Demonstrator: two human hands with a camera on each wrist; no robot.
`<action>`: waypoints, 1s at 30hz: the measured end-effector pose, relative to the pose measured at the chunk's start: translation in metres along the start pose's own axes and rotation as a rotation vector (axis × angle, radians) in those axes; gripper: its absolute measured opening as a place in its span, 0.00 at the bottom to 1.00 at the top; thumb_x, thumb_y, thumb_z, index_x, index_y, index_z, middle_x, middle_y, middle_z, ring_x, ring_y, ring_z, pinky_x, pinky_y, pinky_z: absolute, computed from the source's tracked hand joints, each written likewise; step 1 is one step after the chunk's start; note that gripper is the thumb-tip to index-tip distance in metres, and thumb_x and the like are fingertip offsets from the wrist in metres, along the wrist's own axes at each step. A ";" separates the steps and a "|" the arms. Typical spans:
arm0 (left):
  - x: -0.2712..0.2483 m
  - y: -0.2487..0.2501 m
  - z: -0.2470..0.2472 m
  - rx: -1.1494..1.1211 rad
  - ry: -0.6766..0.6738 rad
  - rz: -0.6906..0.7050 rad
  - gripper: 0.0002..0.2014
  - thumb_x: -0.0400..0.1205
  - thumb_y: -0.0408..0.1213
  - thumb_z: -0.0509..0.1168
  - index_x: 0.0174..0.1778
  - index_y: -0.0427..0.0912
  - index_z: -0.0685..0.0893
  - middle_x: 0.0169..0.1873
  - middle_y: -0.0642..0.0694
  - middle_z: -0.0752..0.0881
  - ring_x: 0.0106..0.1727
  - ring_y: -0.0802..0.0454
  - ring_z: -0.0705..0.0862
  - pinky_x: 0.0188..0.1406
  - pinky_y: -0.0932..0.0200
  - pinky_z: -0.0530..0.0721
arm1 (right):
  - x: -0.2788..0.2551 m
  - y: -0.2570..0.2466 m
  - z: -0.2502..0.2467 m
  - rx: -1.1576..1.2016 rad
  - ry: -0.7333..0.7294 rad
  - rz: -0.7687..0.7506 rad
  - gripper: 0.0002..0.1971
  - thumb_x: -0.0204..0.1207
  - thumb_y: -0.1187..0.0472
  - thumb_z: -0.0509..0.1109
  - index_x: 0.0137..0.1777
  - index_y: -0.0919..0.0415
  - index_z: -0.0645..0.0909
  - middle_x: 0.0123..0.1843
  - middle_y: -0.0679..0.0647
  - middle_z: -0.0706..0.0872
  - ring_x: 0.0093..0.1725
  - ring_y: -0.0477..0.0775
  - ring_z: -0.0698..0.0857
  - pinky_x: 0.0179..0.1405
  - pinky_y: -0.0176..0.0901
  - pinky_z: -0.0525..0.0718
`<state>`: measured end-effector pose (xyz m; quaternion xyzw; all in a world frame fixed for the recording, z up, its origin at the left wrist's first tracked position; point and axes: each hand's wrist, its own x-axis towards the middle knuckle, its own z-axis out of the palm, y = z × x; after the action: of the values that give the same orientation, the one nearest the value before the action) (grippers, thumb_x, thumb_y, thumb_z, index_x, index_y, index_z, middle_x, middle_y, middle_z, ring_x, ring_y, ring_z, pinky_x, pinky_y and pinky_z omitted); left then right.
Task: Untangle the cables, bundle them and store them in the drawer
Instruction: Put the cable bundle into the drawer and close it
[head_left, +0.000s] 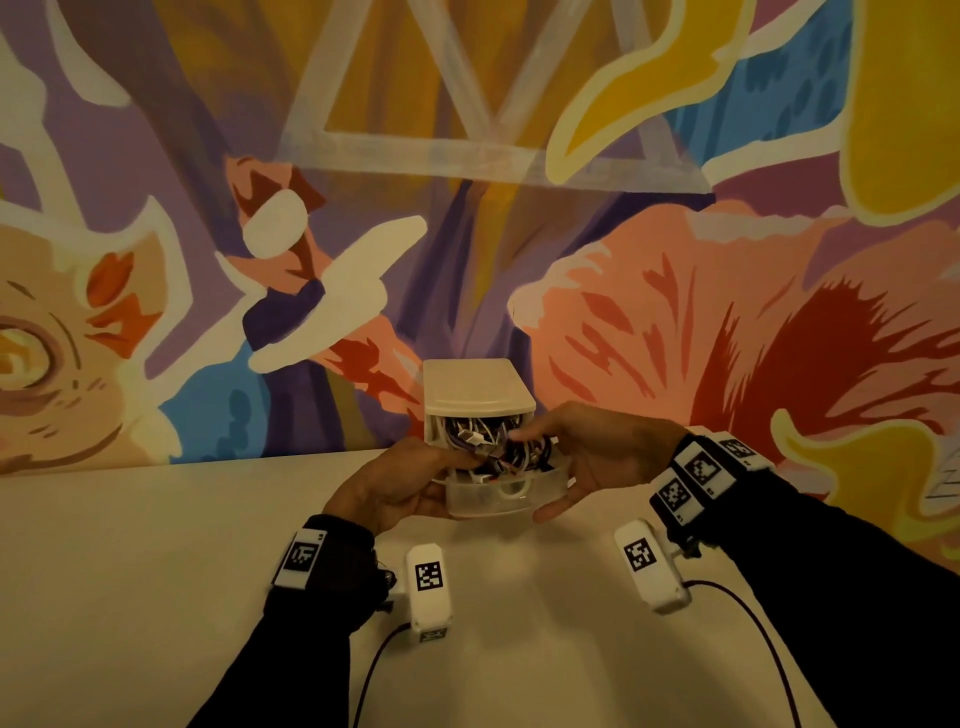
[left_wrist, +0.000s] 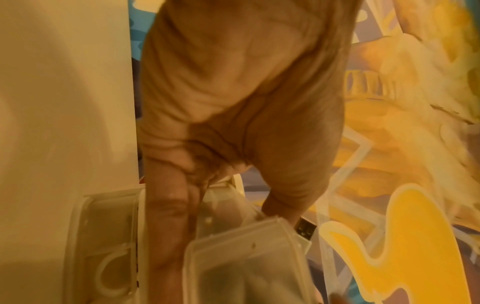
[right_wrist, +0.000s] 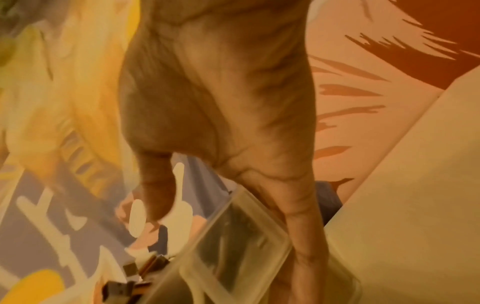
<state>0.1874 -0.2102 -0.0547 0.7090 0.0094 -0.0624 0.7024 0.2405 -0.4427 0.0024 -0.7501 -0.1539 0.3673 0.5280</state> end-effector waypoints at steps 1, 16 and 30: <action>0.000 0.000 0.000 -0.007 0.008 0.001 0.13 0.85 0.35 0.75 0.65 0.45 0.89 0.52 0.41 0.97 0.52 0.43 0.96 0.54 0.43 0.95 | 0.000 -0.001 0.000 0.033 -0.028 -0.008 0.23 0.86 0.48 0.76 0.80 0.46 0.84 0.75 0.58 0.90 0.75 0.68 0.87 0.72 0.77 0.85; 0.000 -0.002 -0.002 -0.116 -0.082 0.004 0.19 0.86 0.36 0.67 0.74 0.47 0.86 0.61 0.36 0.94 0.55 0.36 0.94 0.55 0.41 0.95 | 0.015 0.000 0.007 -0.293 0.195 0.002 0.17 0.79 0.58 0.84 0.67 0.54 0.90 0.57 0.54 0.96 0.53 0.52 0.91 0.55 0.47 0.93; 0.003 -0.002 0.000 -0.064 -0.068 -0.019 0.16 0.86 0.34 0.73 0.70 0.41 0.89 0.59 0.38 0.96 0.54 0.42 0.96 0.53 0.47 0.94 | 0.021 0.006 0.000 -0.216 0.136 -0.002 0.22 0.78 0.49 0.86 0.70 0.51 0.90 0.58 0.51 0.96 0.57 0.52 0.90 0.56 0.46 0.90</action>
<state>0.1897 -0.2103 -0.0565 0.6834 -0.0058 -0.0927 0.7241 0.2541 -0.4323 -0.0116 -0.8255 -0.1570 0.2966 0.4538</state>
